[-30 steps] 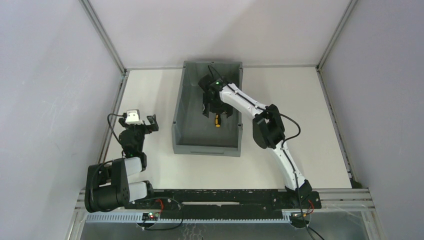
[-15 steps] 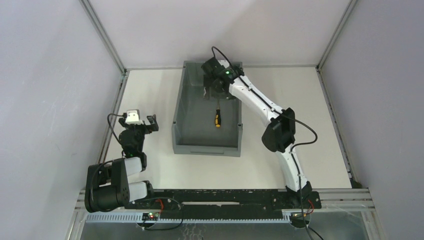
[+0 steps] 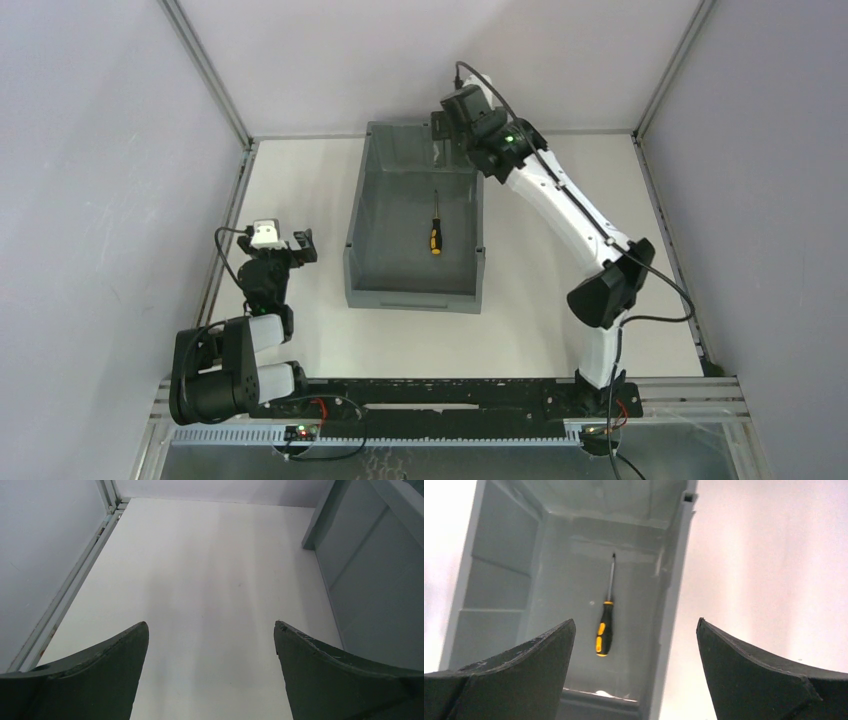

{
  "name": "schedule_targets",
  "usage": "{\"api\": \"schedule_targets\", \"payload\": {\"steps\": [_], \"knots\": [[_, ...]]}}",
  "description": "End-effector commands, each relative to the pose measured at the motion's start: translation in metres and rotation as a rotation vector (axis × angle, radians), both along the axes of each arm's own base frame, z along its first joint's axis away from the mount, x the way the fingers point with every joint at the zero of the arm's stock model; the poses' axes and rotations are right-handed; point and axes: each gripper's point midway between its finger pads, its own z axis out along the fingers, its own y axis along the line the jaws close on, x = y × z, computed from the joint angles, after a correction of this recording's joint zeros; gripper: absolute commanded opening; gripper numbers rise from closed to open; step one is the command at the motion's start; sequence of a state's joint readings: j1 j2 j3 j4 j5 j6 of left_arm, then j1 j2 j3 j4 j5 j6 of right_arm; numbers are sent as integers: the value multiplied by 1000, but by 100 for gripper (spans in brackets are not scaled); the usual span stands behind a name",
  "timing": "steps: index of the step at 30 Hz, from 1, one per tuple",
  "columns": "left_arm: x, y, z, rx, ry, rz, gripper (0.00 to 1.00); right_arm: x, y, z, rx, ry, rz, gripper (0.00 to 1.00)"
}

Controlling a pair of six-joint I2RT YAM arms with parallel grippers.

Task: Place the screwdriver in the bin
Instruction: Reset both arms

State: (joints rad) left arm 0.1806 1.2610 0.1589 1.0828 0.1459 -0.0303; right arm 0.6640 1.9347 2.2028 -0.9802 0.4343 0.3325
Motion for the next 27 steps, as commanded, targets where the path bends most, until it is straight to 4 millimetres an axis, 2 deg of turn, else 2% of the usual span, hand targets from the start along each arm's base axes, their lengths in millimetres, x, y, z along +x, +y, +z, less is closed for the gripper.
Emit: {"api": "schedule_targets", "payload": {"steps": [1,7,15,21,27], "knots": [[-2,-4,13,0,-71,-12,100,8,-33,41,-37,-150,-14,100],[-3,-4,13,0,-71,-13,100,5,-72,59,-51,-227,-42,100],[-3,-3,14,1,-73,-11,100,-6,-141,69,-5,-288,-131,100],[-2,-4,13,0,-72,-12,100,-15,-188,65,20,-296,-213,100],[-3,-3,13,0,-71,-10,100,-22,-219,50,5,-313,-224,100]]}}
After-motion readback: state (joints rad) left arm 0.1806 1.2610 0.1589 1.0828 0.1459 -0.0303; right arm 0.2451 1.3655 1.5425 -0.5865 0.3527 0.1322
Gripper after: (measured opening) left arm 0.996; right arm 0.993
